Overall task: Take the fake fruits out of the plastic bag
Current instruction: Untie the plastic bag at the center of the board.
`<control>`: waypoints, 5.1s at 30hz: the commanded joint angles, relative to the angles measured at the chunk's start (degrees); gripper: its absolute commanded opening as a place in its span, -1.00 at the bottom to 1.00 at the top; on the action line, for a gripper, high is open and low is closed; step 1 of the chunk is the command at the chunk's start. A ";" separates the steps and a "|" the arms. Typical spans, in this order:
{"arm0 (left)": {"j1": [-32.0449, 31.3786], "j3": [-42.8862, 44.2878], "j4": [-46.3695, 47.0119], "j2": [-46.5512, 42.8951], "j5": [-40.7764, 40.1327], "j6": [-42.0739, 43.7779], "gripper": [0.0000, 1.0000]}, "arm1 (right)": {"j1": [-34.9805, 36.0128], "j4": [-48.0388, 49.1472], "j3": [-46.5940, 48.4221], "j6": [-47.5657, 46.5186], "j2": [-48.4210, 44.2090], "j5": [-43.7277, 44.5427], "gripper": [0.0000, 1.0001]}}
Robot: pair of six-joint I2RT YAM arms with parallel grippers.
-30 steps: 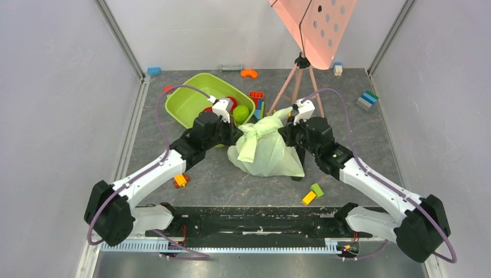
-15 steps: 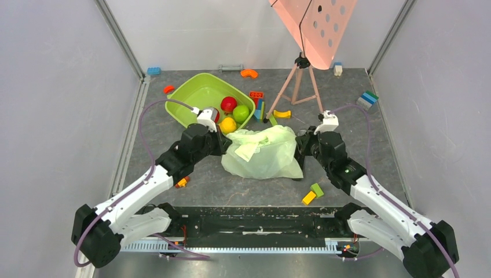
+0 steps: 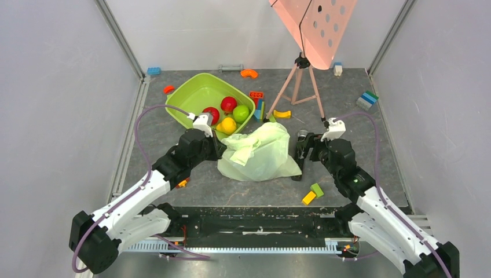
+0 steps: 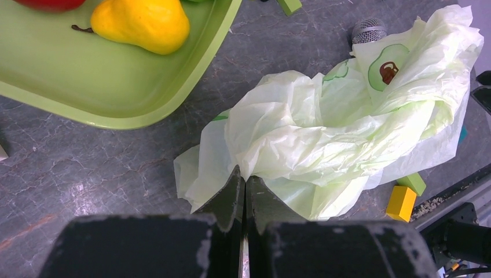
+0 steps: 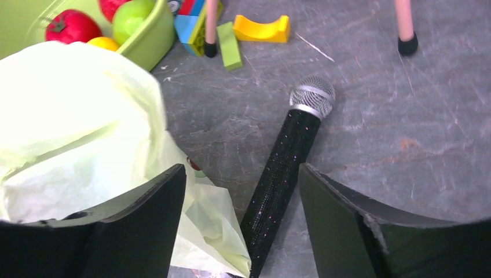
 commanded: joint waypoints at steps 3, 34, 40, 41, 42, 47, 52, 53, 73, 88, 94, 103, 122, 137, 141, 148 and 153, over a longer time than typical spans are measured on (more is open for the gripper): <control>0.19 0.07 1.80 -0.66 1.97 -0.23 -0.96 | 0.45 3.12 7.33 -10.45 0.98 -11.77 0.63; 0.11 0.11 3.96 1.41 6.05 0.41 -0.96 | 9.88 -1.50 26.54 -15.15 31.01 -19.64 0.55; 0.11 0.28 3.91 1.73 6.02 0.27 -0.96 | 9.83 -1.73 24.54 -15.18 30.18 -19.88 -0.28; 0.10 0.26 3.87 1.67 5.96 0.27 -0.96 | 9.87 -1.56 24.08 -15.14 29.78 -19.87 -0.45; 0.08 0.29 3.87 1.62 5.92 0.18 -0.96 | 9.83 -1.52 23.70 -15.11 29.32 -19.67 -0.58; 0.11 0.21 3.54 1.59 5.49 -0.08 -0.96 | 9.83 -1.17 21.56 -13.49 26.59 -17.52 -1.00; 0.10 0.21 3.00 1.53 5.04 -0.33 -0.96 | 9.83 -0.66 18.62 -10.29 22.68 -10.19 -1.00; 0.11 0.24 2.92 1.53 5.08 -0.39 -0.96 | 9.83 -0.77 18.13 -9.54 21.86 -8.27 -1.00; 0.12 -1.34 2.03 -0.88 3.18 -1.25 -0.96 | 9.70 -8.62 11.62 13.65 8.76 12.91 -1.00; 0.11 -1.41 2.99 -1.04 6.71 -1.12 -0.96 | 9.68 -4.30 21.73 -18.07 12.48 -9.46 0.84; 0.11 -1.49 2.93 -1.67 6.97 -0.77 -0.96 | 9.74 -4.66 25.46 -23.17 17.45 -12.91 0.83; 0.11 -1.45 2.91 -1.62 7.03 -0.62 -0.96 | 9.70 -9.06 28.41 -27.47 22.49 -15.05 0.78; 0.06 -1.67 2.99 -2.01 6.88 -0.68 -0.96 | 9.67 -3.64 26.44 -23.82 26.36 -7.41 -1.00; 0.19 -2.62 2.11 -2.70 5.08 -2.01 -0.96 | 9.65 2.23 9.91 14.08 13.27 10.50 -1.00; 0.19 -3.34 1.42 -4.17 2.63 -2.50 -0.96 | 9.61 1.89 6.75 20.22 9.62 13.85 -1.00; 0.20 -4.00 -0.21 -5.77 0.72 -3.24 -0.96 | 8.99 -1.49 2.66 28.17 4.09 18.28 -1.00; 0.19 -4.33 -0.52 -6.23 0.62 -3.58 -0.96 | 8.51 -4.08 -0.77 35.42 -0.21 20.16 -1.00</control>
